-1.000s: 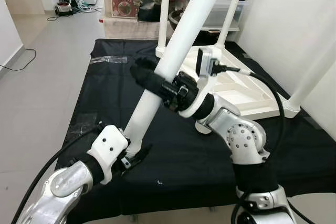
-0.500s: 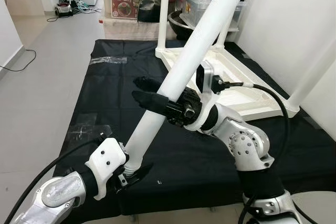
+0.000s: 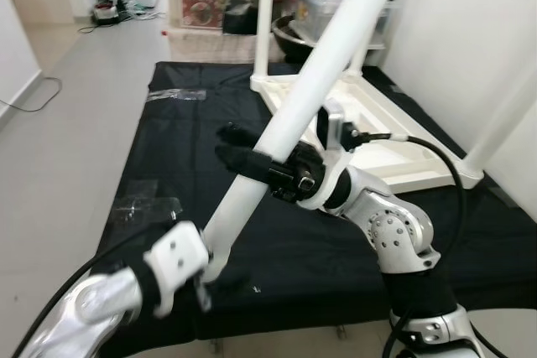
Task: Building children table
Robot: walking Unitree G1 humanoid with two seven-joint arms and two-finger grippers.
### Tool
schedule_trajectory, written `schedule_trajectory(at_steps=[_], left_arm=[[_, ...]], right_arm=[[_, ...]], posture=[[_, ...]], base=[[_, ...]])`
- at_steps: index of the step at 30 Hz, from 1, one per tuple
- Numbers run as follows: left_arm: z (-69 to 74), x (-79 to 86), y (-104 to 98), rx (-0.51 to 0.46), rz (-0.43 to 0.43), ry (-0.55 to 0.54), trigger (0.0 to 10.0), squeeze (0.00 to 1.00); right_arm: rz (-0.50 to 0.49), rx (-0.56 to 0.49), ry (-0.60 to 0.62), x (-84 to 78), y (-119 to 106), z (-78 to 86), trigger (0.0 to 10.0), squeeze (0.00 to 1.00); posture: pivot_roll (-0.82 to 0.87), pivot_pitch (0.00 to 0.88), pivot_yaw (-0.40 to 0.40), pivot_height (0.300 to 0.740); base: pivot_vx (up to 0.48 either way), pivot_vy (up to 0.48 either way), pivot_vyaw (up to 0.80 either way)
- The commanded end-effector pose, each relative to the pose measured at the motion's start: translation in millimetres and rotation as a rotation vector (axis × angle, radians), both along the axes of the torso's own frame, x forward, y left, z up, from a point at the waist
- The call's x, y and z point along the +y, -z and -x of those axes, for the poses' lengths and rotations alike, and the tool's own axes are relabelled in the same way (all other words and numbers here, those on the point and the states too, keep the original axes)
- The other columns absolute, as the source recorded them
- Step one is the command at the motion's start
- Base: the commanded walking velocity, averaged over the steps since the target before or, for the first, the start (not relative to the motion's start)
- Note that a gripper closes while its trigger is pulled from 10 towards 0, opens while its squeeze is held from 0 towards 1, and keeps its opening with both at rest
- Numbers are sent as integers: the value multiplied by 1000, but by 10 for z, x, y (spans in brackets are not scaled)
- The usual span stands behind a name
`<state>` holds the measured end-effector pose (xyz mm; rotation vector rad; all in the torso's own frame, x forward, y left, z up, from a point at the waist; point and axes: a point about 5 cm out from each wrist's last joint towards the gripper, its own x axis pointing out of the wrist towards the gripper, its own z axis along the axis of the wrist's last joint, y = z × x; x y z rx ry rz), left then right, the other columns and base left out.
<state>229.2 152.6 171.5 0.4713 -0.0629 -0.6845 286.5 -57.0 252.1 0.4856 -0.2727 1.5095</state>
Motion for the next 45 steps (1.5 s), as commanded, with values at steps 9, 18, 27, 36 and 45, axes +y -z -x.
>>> schedule_trajectory(at_steps=[9,18,27,36,45], left_arm=[[82,116,-54,29,61,-88,10000,0],[275,109,209,99,73,-114,10000,0],[98,245,177,42,130,-323,10000,0],[59,211,190,20,147,-350,10000,0],[85,288,186,14,150,-389,10000,0]], right_arm=[[82,-43,220,-323,-71,-366,0,0],[308,-107,686,-952,-141,-767,0,0],[390,-173,1014,-1187,-205,-905,0,0],[547,-245,1037,-1075,128,-917,0,0],[660,-269,944,-940,390,-879,0,0]], posture=[[118,0,-97,740],[96,0,-108,740],[76,0,-99,740],[82,0,-98,740],[101,0,-111,740]], base=[[0,0,0],[0,0,0],[0,0,0],[0,0,0],[0,0,0]])
